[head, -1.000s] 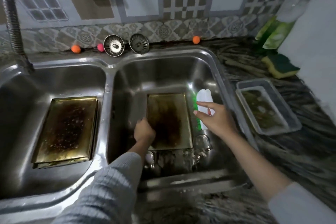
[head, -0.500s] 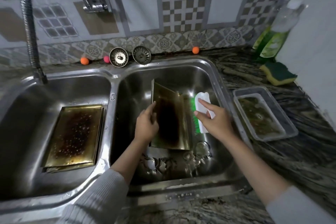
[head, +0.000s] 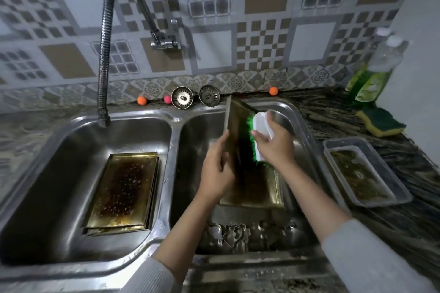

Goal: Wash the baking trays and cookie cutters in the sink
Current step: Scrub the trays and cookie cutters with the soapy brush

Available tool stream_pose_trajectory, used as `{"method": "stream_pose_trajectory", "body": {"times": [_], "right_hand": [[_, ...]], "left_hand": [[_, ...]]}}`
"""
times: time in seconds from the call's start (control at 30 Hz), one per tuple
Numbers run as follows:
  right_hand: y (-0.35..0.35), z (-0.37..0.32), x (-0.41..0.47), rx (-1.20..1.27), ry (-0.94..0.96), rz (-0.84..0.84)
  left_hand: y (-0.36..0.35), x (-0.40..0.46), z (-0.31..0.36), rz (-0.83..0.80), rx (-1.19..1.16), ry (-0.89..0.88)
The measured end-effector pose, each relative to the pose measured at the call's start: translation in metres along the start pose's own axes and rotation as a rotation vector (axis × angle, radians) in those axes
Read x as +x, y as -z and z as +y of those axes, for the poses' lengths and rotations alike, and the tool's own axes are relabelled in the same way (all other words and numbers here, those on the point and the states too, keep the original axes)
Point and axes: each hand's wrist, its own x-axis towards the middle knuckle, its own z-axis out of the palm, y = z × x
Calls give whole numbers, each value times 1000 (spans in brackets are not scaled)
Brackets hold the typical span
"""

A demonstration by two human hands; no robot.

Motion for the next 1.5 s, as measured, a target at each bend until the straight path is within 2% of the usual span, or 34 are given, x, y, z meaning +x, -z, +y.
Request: {"method": "stream_pose_trajectory", "body": {"times": [0.07,0.13,0.27,0.43,0.5,0.6,0.63,0.67,0.73,0.8,0.83,0.9,0.97,1.0,1.07,1.13,1.2,1.27,1.37,1.43,1.5], "right_hand": [[-16,-11,-18,14,161,-91],[-18,-4,-18,-10,223,-141],[1,5,21,39,-40,3],[-12,-10,-30,49,252,-193],[2,10,-17,-7,222,-164],[24,25,13,-49,-13,-26],[22,21,11,-19,-34,10],[17,12,1,21,-14,18],[0,-2,-36,89,149,-54],[-8,3,-72,115,263,-130],[-3,12,-79,106,279,-117],[16,29,-61,85,197,-12],[28,32,-38,73,5,66],[28,27,-32,73,-28,96],[15,5,-42,99,56,108],[-1,-3,-71,148,223,-6],[2,7,-93,157,292,-104],[18,23,-78,118,241,-74],[39,28,-32,68,6,27],[36,12,-23,132,14,71],[23,-3,-40,202,123,11]], "left_hand": [[4,7,-8,21,-18,37],[11,9,-16,61,-46,109],[2,-2,-8,8,-65,63],[-1,5,-18,53,-115,105],[2,0,-15,60,-116,94],[-8,-11,-2,4,-91,30],[-13,-11,1,-4,-74,8],[-16,-8,2,3,-65,2],[-15,3,-1,72,-80,29],[-6,12,-5,158,-126,67],[-2,14,-5,179,-139,74],[0,12,3,169,-162,53],[-11,3,11,107,-172,19],[-19,-2,13,87,-149,-5],[-28,-4,10,100,-117,-2],[-22,-3,6,149,-180,87],[-9,-3,5,191,-208,117],[0,-10,8,179,-201,101],[-11,-27,16,72,-184,80],[-21,-34,17,37,-159,76],[-22,-31,17,49,-184,104]]}}
